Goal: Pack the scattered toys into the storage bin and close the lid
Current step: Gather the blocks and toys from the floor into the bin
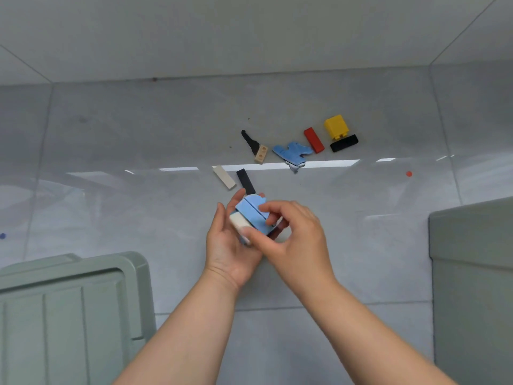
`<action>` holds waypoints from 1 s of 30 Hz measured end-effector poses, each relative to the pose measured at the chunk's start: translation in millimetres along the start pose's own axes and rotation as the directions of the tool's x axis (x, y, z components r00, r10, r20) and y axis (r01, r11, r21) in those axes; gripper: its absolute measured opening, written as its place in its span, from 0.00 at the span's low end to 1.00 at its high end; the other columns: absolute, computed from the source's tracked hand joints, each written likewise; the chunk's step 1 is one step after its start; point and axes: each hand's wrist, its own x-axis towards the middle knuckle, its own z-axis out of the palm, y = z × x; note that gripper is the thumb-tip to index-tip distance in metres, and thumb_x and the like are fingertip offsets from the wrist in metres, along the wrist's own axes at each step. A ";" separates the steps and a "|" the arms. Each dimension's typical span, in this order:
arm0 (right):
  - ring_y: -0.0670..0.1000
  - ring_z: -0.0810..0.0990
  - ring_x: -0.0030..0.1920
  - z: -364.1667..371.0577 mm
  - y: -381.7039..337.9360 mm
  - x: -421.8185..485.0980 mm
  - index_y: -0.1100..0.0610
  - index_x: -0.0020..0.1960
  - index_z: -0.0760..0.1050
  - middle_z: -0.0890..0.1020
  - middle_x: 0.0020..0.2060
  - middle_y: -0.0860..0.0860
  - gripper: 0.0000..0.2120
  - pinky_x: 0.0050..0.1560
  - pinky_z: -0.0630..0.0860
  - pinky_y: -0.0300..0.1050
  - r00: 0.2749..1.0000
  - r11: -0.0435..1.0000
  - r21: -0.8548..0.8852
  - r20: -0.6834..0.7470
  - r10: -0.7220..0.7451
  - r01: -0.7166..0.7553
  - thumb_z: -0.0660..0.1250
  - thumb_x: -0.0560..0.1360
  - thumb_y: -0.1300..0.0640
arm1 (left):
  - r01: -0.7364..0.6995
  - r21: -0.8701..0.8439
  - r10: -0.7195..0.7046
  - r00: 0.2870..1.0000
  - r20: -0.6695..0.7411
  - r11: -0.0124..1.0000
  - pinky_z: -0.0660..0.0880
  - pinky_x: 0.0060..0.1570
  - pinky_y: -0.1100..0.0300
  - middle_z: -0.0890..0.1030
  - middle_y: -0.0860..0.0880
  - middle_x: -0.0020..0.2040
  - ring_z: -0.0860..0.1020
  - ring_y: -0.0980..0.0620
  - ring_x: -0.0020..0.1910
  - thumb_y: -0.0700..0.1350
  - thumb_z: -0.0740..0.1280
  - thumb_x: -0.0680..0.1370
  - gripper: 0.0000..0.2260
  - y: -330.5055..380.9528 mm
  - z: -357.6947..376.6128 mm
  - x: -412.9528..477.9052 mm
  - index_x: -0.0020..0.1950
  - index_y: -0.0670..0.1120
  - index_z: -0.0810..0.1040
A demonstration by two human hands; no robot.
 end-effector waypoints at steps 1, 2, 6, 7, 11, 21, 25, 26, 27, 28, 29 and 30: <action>0.42 0.72 0.39 -1.3 2.5 8.0 0.48 0.46 0.77 0.73 0.37 0.39 0.14 0.46 0.69 0.35 1.000 1.000 0.016 -0.018 -0.004 0.005 0.71 0.64 0.43 | -0.008 -0.023 0.008 1.000 0.009 1.000 0.80 0.45 0.46 0.80 0.41 0.57 0.82 0.42 0.49 0.57 0.53 0.80 0.19 1.1 0.1 0.7 0.59 0.50 0.77; 0.42 0.71 0.39 -3.5 6.1 20.1 0.48 0.46 0.77 0.73 0.37 0.40 0.11 0.44 0.69 0.35 0.999 1.000 0.021 -0.045 0.001 0.000 0.71 0.67 0.45 | -0.016 -0.038 0.016 1.000 0.010 0.999 0.79 0.46 0.46 0.80 0.41 0.57 0.81 0.42 0.50 0.56 0.53 0.80 0.18 2.1 0.0 1.2 0.58 0.50 0.78; 0.50 0.75 0.48 1.5 21.5 75.5 0.54 0.52 0.77 0.78 0.47 0.49 0.09 0.47 0.71 0.43 0.999 0.986 -0.164 -0.003 0.038 -0.038 0.68 0.73 0.54 | -0.050 -0.041 0.050 0.999 -0.018 0.998 0.77 0.53 0.42 0.82 0.43 0.54 0.79 0.42 0.52 0.55 0.52 0.81 0.18 7.7 -5.3 -1.0 0.58 0.50 0.79; 0.52 0.75 0.51 9.6 23.9 83.8 0.54 0.54 0.76 0.78 0.49 0.50 0.12 0.47 0.71 0.44 0.996 0.975 -0.220 0.064 0.055 -0.040 0.68 0.72 0.53 | -0.060 -0.044 0.058 0.998 -0.028 0.997 0.75 0.55 0.42 0.83 0.43 0.53 0.79 0.42 0.52 0.55 0.52 0.81 0.19 9.8 -7.0 -3.1 0.58 0.50 0.79; 0.54 0.74 0.57 46.0 32.2 90.6 0.54 0.60 0.71 0.76 0.56 0.52 0.20 0.50 0.72 0.47 0.966 0.918 -0.396 0.246 0.082 0.023 0.70 0.71 0.52 | -0.109 -0.017 0.108 0.992 -0.068 0.994 0.76 0.53 0.42 0.83 0.43 0.51 0.80 0.42 0.51 0.55 0.52 0.81 0.19 20.3 -15.5 -11.9 0.58 0.49 0.79; 0.42 0.74 0.39 35.3 -19.5 23.0 0.47 0.51 0.72 0.76 0.39 0.40 0.18 0.44 0.71 0.31 0.985 0.970 0.226 0.168 0.049 -0.087 0.72 0.67 0.62 | -0.155 -0.019 0.152 0.983 -0.105 0.988 0.77 0.48 0.50 0.82 0.42 0.51 0.80 0.43 0.51 0.64 0.54 0.77 0.23 36.3 -27.3 -17.3 0.57 0.50 0.78; 0.43 0.75 0.39 32.9 -26.7 -5.0 0.44 0.49 0.71 0.76 0.42 0.40 0.21 0.44 0.71 0.29 0.972 0.976 0.200 0.234 0.032 -0.080 0.76 0.64 0.58 | -0.139 0.009 0.139 0.985 -0.105 0.990 0.79 0.48 0.53 0.83 0.43 0.47 0.82 0.44 0.45 0.64 0.54 0.77 0.22 34.8 -24.8 -17.6 0.49 0.49 0.79; 0.43 0.74 0.39 32.0 -23.0 -1.1 0.45 0.49 0.71 0.76 0.43 0.41 0.20 0.43 0.70 0.28 0.980 0.978 0.198 0.197 0.031 -0.070 0.77 0.64 0.57 | -0.131 -0.002 0.130 0.986 -0.105 0.991 0.77 0.53 0.50 0.82 0.43 0.50 0.81 0.43 0.50 0.64 0.55 0.77 0.22 34.7 -24.3 -17.4 0.49 0.49 0.79; 0.42 0.74 0.39 30.7 -19.3 6.3 0.46 0.49 0.72 0.76 0.44 0.43 0.18 0.43 0.69 0.27 0.989 0.980 0.189 0.148 0.029 -0.057 0.76 0.65 0.55 | -0.127 -0.013 0.125 0.987 -0.104 0.992 0.75 0.57 0.47 0.81 0.42 0.53 0.79 0.41 0.54 0.63 0.55 0.77 0.21 34.5 -24.5 -16.9 0.50 0.49 0.79; 0.42 0.74 0.40 30.3 -15.8 17.1 0.47 0.50 0.73 0.76 0.45 0.44 0.16 0.42 0.68 0.27 0.994 0.986 0.163 0.100 0.030 -0.046 0.75 0.67 0.55 | -0.129 -0.023 0.126 0.987 -0.100 0.991 0.75 0.56 0.45 0.80 0.42 0.55 0.78 0.40 0.56 0.62 0.55 0.78 0.20 34.6 -25.0 -16.8 0.51 0.49 0.78; 0.43 0.74 0.42 31.5 -12.4 29.9 0.49 0.52 0.74 0.75 0.48 0.45 0.14 0.43 0.68 0.29 0.997 0.993 0.113 0.073 0.030 -0.039 0.73 0.69 0.54 | -0.136 -0.028 0.132 0.987 -0.094 0.990 0.77 0.54 0.45 0.79 0.42 0.56 0.78 0.40 0.56 0.61 0.55 0.78 0.19 34.8 -26.2 -16.5 0.53 0.49 0.78; 0.45 0.74 0.44 35.1 -9.0 44.0 0.52 0.55 0.74 0.75 0.51 0.46 0.15 0.45 0.68 0.32 0.997 0.999 0.042 0.075 0.029 -0.032 0.72 0.70 0.54 | -0.142 -0.030 0.139 0.987 -0.086 0.989 0.77 0.52 0.44 0.79 0.42 0.56 0.79 0.40 0.54 0.60 0.55 0.79 0.18 35.2 -27.5 -16.4 0.55 0.49 0.78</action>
